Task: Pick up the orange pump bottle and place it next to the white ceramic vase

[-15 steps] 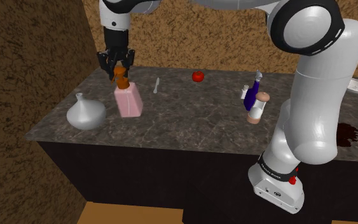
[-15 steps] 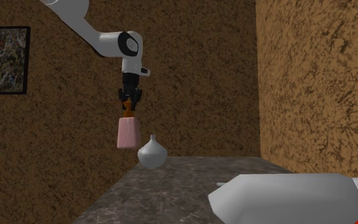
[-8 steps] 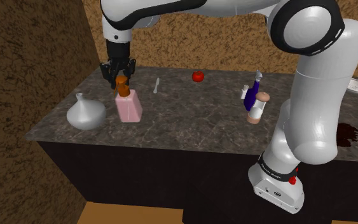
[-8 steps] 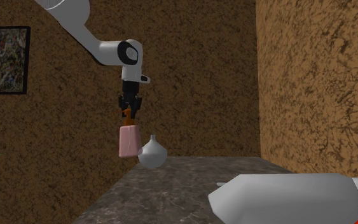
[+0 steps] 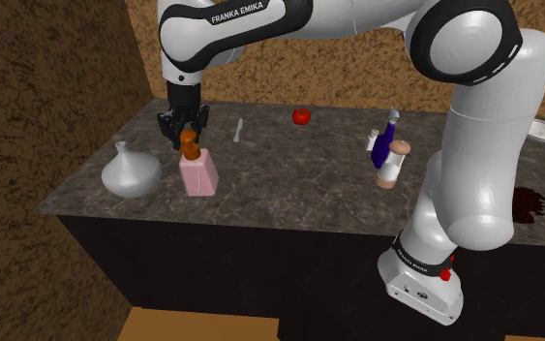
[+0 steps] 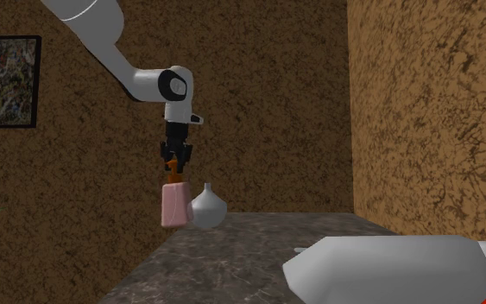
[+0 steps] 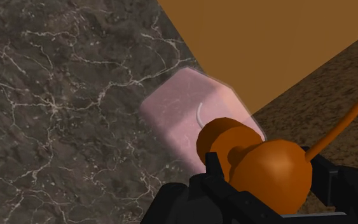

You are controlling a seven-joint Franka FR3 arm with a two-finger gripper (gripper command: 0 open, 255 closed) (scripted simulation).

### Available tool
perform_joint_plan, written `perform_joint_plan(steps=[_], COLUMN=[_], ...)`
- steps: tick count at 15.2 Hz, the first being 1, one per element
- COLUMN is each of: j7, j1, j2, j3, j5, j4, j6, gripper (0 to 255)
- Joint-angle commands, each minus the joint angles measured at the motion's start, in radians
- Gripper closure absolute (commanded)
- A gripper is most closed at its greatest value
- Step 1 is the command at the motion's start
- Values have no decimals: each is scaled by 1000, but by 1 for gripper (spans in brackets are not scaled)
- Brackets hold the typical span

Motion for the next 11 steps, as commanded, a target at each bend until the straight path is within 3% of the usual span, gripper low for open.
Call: perform_joint_plan(steps=[1, 11], j7=[-6, -24], j1=[-1, 0], j2=[4, 36], j3=[0, 2], j5=[2, 12], j4=[-23, -107], j6=[27, 142], gripper=[255, 255])
